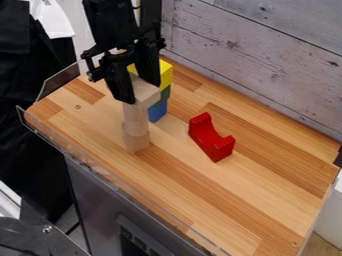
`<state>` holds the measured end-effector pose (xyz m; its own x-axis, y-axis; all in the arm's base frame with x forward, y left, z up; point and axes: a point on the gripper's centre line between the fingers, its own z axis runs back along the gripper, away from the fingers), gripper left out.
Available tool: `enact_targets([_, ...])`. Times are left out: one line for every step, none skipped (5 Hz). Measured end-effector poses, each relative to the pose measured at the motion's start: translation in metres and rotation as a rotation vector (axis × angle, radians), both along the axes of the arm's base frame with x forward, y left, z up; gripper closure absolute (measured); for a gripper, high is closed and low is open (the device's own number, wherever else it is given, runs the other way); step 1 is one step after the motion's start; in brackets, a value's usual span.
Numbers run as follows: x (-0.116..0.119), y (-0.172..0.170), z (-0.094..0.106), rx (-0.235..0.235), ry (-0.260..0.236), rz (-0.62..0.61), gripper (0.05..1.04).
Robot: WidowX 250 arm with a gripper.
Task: Take the white rectangular and put it on the top cylinder
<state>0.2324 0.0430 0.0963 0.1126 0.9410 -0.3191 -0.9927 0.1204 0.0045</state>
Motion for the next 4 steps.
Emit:
enact_targets([-0.002, -0.001, -0.001, -0.004, 0.015, 0.005, 0.185])
enact_targets([-0.003, 0.000, -0.001, 0.002, 0.031, 0.016, 0.081])
enact_targets([-0.007, 0.001, 0.003, 0.014, 0.042, 0.027, 0.084])
enact_targets([-0.007, -0.007, 0.027, 0.076, 0.031, 0.002, 0.084])
